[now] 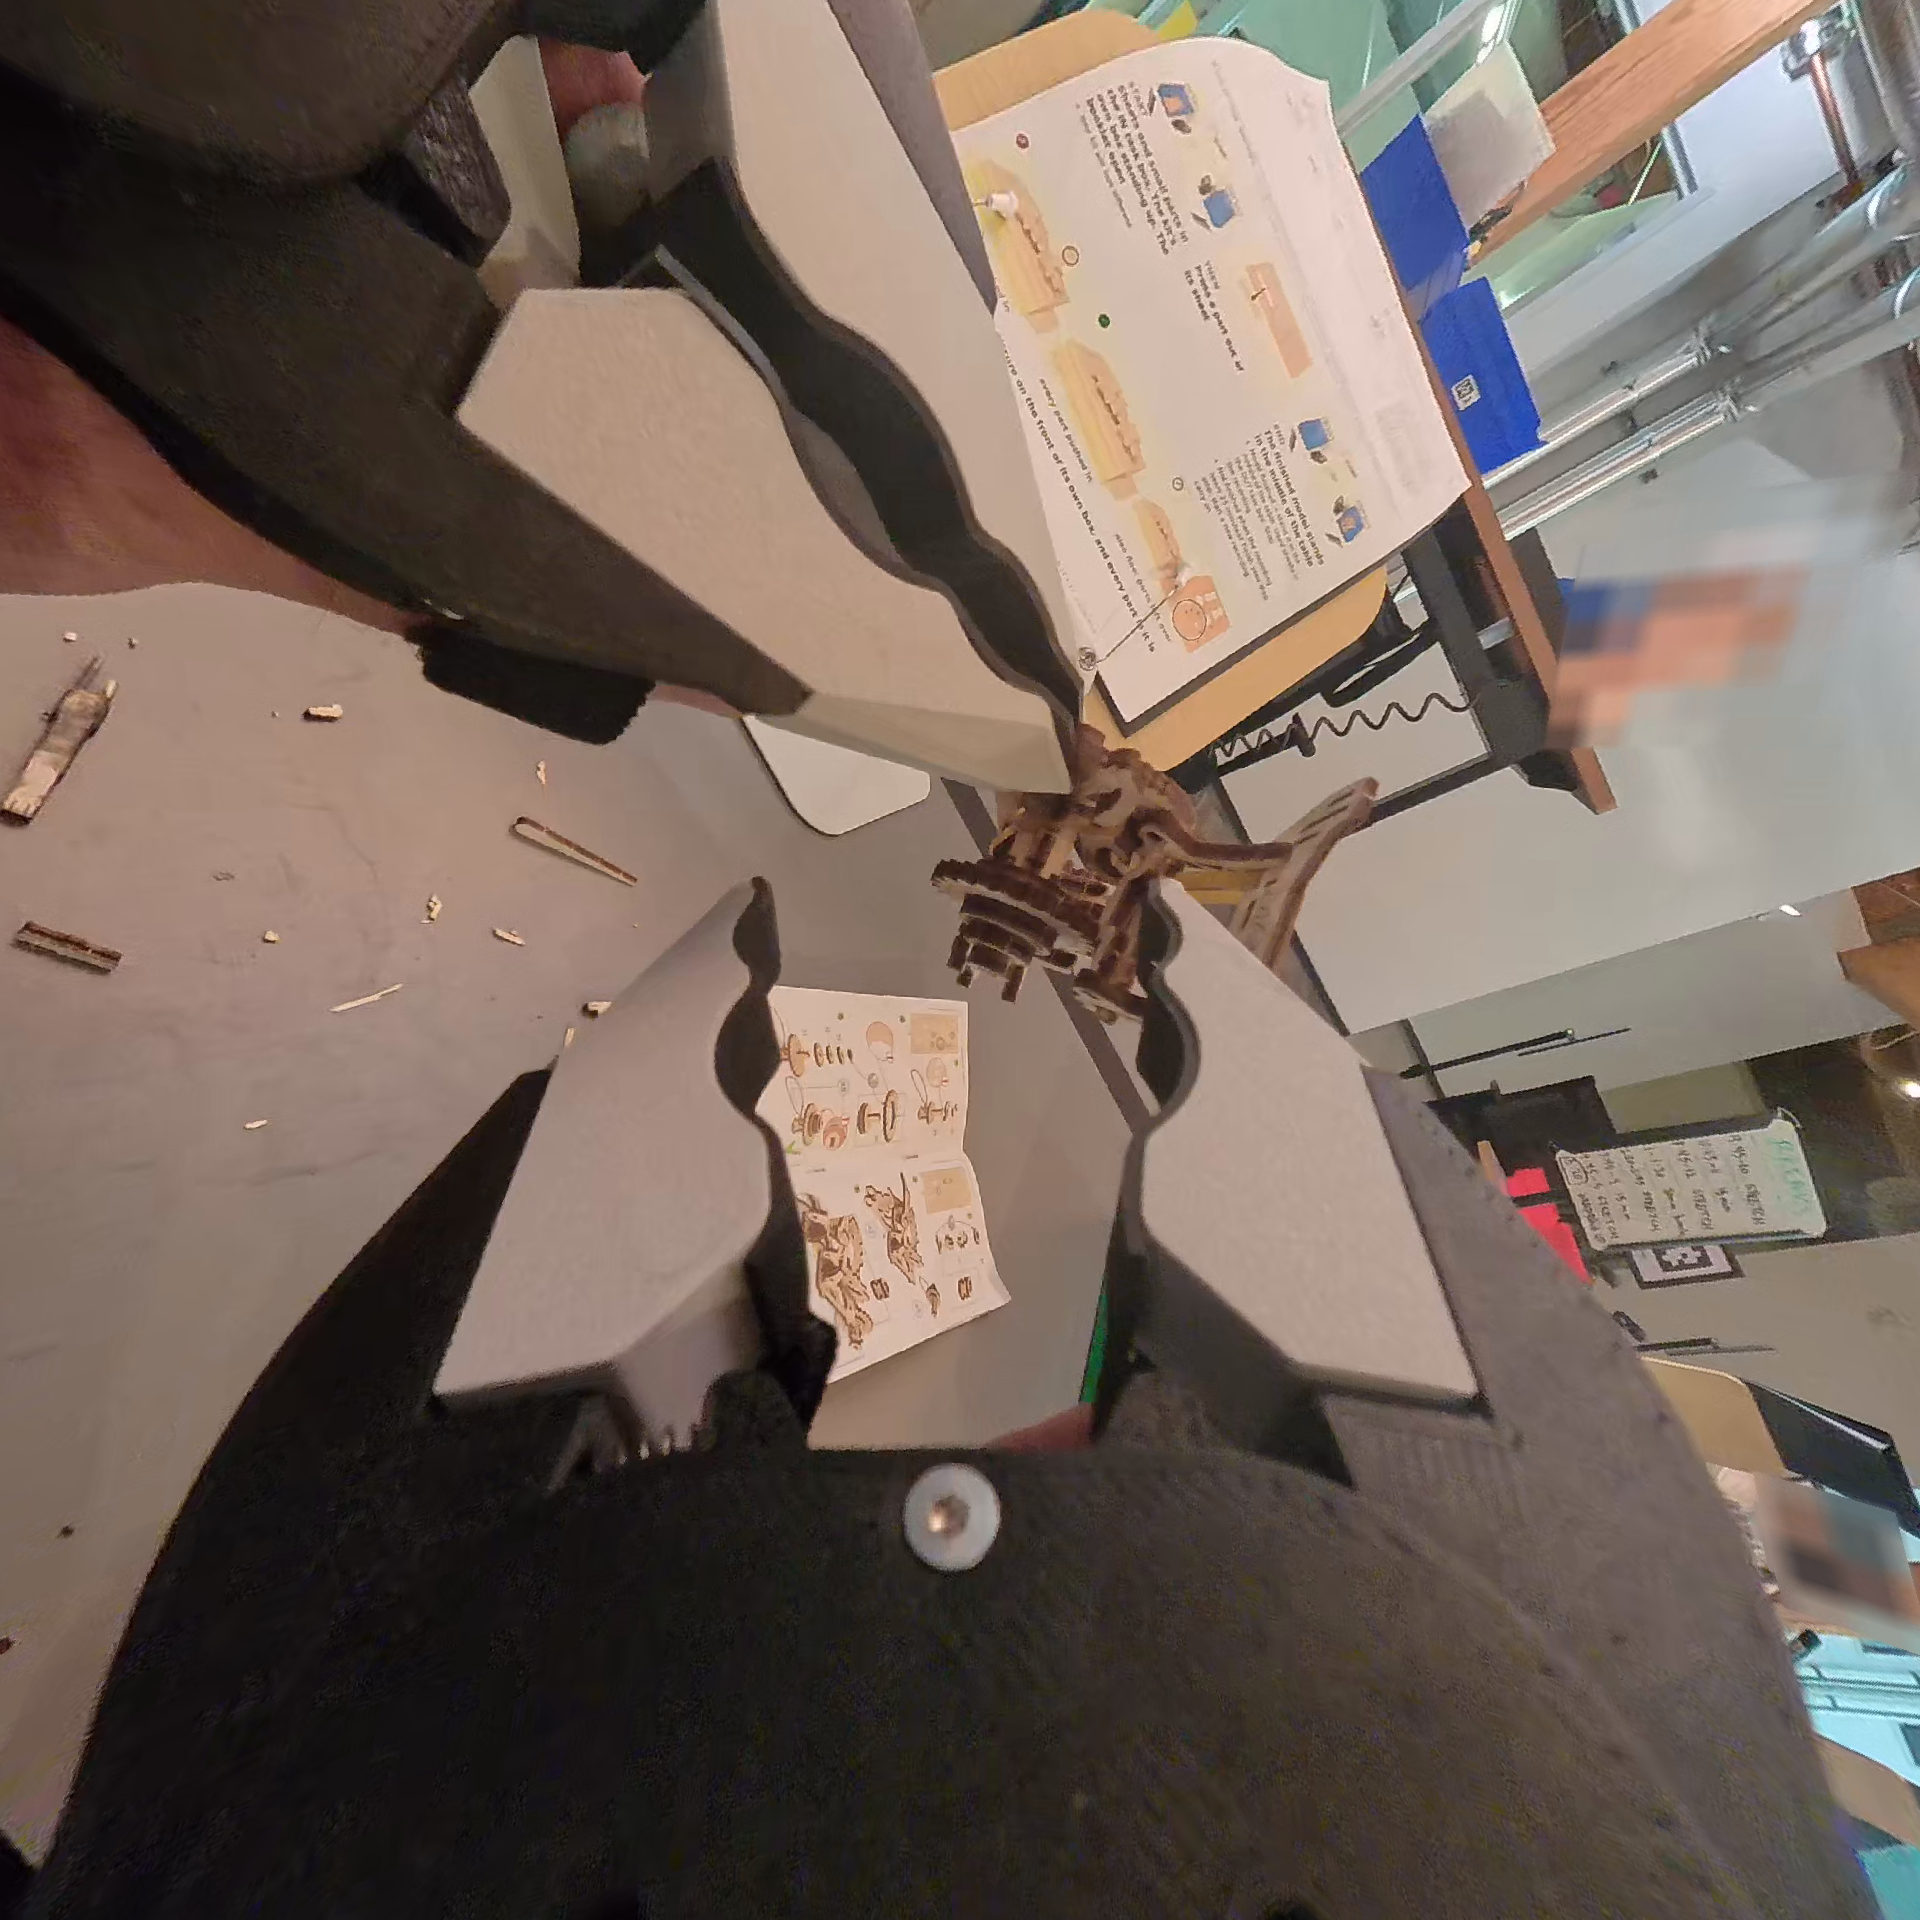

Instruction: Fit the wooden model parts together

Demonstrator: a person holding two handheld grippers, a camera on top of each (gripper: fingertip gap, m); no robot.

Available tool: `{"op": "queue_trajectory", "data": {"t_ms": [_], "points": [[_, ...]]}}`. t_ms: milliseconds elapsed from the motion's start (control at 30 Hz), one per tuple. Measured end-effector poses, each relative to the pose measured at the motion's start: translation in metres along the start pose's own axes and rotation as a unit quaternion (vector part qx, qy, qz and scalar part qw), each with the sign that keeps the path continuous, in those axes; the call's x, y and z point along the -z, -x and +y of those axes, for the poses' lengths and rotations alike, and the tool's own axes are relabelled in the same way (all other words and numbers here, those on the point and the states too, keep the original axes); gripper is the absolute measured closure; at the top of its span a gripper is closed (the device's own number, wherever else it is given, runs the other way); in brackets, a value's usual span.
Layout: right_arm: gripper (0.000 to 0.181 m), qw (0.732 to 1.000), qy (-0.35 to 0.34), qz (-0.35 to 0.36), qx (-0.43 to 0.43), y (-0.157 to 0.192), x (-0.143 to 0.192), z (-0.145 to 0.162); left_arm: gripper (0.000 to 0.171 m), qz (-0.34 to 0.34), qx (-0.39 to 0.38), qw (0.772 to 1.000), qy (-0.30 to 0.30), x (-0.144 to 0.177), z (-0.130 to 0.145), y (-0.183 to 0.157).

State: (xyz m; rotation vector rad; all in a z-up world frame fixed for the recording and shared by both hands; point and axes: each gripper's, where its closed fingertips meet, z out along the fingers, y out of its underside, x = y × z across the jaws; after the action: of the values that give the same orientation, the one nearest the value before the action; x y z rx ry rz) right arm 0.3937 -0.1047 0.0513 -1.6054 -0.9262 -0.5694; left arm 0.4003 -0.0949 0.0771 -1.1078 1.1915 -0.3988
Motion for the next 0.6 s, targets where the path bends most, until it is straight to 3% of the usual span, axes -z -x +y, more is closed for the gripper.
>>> {"op": "queue_trajectory", "data": {"t_ms": [367,600], "points": [[0.119,0.999,0.024,0.002,0.034,0.0018,-0.0048,0.0044,0.171,-0.002,-0.006,1.000,0.012,-0.0005,0.0036,-0.0005],[0.107,0.998,0.041,-0.011,0.036,0.0084,-0.0095,0.0049,0.171,-0.007,-0.010,1.000,0.020,-0.0004,0.0074,0.0025]]}}
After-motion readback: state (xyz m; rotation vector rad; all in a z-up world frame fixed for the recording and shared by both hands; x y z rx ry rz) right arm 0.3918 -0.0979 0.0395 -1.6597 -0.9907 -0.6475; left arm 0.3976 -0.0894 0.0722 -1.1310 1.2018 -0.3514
